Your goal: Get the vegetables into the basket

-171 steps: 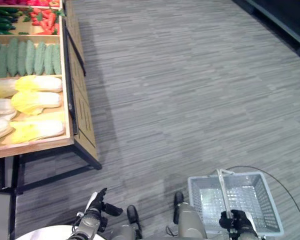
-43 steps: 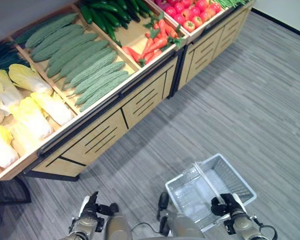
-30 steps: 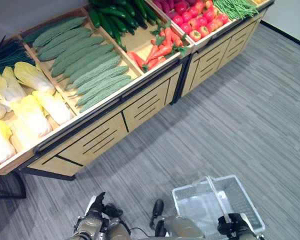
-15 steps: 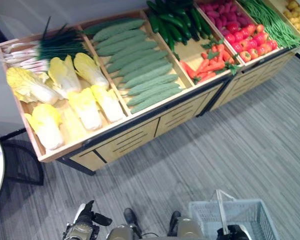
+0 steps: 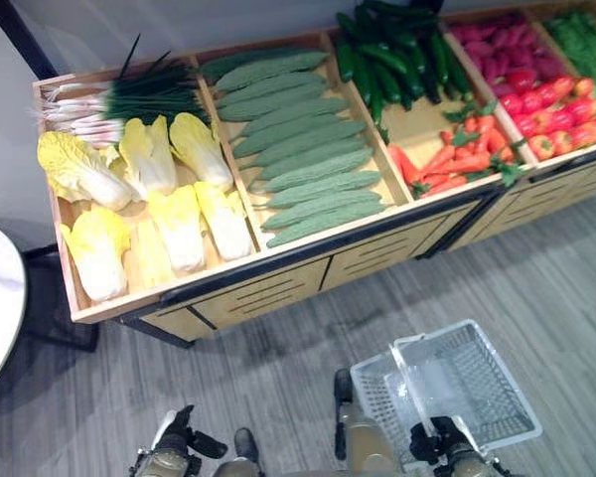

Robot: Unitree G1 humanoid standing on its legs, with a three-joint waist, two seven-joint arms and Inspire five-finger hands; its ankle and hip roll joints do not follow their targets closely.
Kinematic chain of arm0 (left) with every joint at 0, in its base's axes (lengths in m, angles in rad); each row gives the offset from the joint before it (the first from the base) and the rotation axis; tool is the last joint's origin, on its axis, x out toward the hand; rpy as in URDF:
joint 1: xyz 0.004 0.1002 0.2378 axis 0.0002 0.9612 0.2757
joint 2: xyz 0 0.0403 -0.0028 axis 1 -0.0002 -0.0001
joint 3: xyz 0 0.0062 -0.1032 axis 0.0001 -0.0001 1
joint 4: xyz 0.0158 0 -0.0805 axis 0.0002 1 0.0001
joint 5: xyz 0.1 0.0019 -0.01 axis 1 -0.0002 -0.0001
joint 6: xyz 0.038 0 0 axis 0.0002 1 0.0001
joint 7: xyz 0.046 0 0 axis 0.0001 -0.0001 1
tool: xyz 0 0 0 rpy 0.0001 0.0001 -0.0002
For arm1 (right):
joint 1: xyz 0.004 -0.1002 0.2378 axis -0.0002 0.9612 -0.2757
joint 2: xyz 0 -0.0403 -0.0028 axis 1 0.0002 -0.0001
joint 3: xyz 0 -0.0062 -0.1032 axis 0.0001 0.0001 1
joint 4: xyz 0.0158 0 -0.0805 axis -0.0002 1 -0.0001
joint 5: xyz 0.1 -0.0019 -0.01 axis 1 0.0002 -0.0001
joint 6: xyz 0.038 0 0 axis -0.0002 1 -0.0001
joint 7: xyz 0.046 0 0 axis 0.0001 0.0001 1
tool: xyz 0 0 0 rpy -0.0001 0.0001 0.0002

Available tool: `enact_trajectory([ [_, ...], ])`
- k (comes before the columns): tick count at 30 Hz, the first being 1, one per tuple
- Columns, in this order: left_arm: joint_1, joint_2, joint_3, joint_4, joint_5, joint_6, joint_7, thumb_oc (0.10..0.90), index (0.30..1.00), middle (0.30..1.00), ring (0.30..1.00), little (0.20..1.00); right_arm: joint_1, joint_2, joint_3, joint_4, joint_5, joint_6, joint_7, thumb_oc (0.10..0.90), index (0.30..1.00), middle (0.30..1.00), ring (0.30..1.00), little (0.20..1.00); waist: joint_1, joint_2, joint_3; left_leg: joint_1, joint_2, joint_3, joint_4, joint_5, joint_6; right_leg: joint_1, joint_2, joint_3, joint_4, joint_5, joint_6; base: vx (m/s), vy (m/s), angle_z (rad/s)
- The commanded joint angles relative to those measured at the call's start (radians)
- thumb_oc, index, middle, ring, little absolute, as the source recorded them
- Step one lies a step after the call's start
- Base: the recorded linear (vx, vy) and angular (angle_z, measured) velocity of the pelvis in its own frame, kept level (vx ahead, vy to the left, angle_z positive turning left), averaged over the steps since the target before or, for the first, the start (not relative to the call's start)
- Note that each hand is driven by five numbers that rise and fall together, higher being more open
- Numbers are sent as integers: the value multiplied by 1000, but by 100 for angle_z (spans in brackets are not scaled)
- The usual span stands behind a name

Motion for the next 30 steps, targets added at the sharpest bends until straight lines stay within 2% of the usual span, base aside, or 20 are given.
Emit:
enact_trajectory([
  [1, -41, 52, 14, 4, 11, -22, 3, 900, 1000, 1000, 1000, 1000, 3, -15, 23, -30, -29, -37, 5, 400, 300, 300, 300, 300, -30, -51, 12, -25, -4, 12, 79, -16, -38, -1, -70, 43, 59, -32, 78, 165, -393, 13],
  [2, -36, 46, 12, 2, 9, -21, 2, 900, 1000, 1000, 1000, 1000, 5, -30, 24, -24, -33, -40, 7, 400, 300, 300, 300, 300, -28, -39, 8, -24, 21, 2, 90, -4, -51, 6, -55, 30, 75, -56, 63, 134, -295, 14],
  [4, -35, 43, 17, 7, 5, -21, 1, 900, 1000, 1000, 1000, 1000, 6, -36, 23, -23, -34, -42, 7, 400, 300, 300, 300, 300, -32, -28, 6, -26, 41, -5, 106, 10, -64, 10, -41, 22, 86, -75, 50, 123, -268, 26],
  [5, -39, 37, 16, 2, -8, -21, 3, 900, 1000, 1000, 1000, 1000, 7, -49, 24, -19, -34, -42, 6, 400, 300, 300, 300, 300, -30, -16, 13, -39, 59, -38, 150, 47, -79, 26, -19, 16, 97, -100, 29, 157, -412, 47],
  [6, -48, 33, 19, -7, -32, -23, 1, 900, 1000, 1000, 1000, 1000, 16, -58, 11, -5, -28, -40, 5, 400, 300, 300, 300, 300, -29, -13, 18, -74, 62, -70, 226, 81, -84, 40, -16, 6, 102, -116, 8, 113, -313, 38],
  [9, -55, 30, 17, -16, -51, -24, 5, 900, 1000, 1000, 1000, 1000, 29, -63, -1, 12, -24, -39, 1, 400, 300, 300, 300, 300, -34, -10, 25, -95, 65, -98, 271, 102, -83, 63, -10, -10, 104, -136, -10, 77, -162, 38],
  [10, -61, 30, 12, -19, -51, -25, 11, 900, 1000, 1000, 1000, 1000, 34, -65, -9, 25, -18, -36, -2, 400, 300, 300, 300, 300, -35, -7, 28, -103, 64, -94, 251, 110, -80, 75, -9, -15, 102, -142, -11, 81, -73, 27],
  [13, -62, 26, -10, -24, -34, -27, 13, 900, 1000, 1000, 1000, 1000, 43, -68, -25, 44, -13, -30, -9, 400, 300, 300, 300, 300, -39, 4, 21, -116, 75, -68, 133, 116, -82, 90, -13, -16, 95, -153, 2, 97, 39, 17],
  [15, -58, 21, -21, -24, -28, -29, 15, 900, 1000, 1000, 1000, 1000, 45, -72, -32, 47, -14, -27, -16, 400, 300, 300, 300, 300, -35, 11, 18, -144, 87, -103, 62, 137, -86, 92, -19, -3, 105, -168, 11, 136, 122, 8],
  [17, -56, 22, -26, -22, -25, -31, 16, 900, 1000, 1000, 1000, 1000, 46, -71, -34, 52, -16, -27, -15, 400, 300, 300, 300, 300, -30, 14, 20, -146, 88, -130, 40, 146, -87, 97, -17, 15, 113, -174, 15, 127, 144, -12],
  [20, -57, 27, -30, -23, -19, -28, 8, 900, 1000, 1000, 1000, 1000, 50, -63, -42, 65, -20, -20, -13, 400, 300, 300, 300, 300, -34, 12, 15, -141, 73, -121, 57, 117, -79, 102, -32, 38, 120, -172, 25, 89, 193, -53],
  [28, -80, 56, -36, -26, -3, -30, 6, 900, 1000, 1000, 1000, 1000, 47, -28, -54, 77, -14, -4, -10, 400, 300, 300, 300, 300, -43, -19, 6, -104, -13, -45, 4, 80, -36, 93, -109, 87, 69, -70, 86, 42, 233, -12],
  [30, -70, 67, -12, -23, -14, -28, 10, 900, 1000, 1000, 1000, 1000, 44, -7, -39, 66, -24, -2, -10, 400, 300, 300, 300, 300, -35, -40, -1, -78, -26, -7, -14, 69, -23, 81, -116, 85, 79, -32, 99, 56, 179, -22],
])
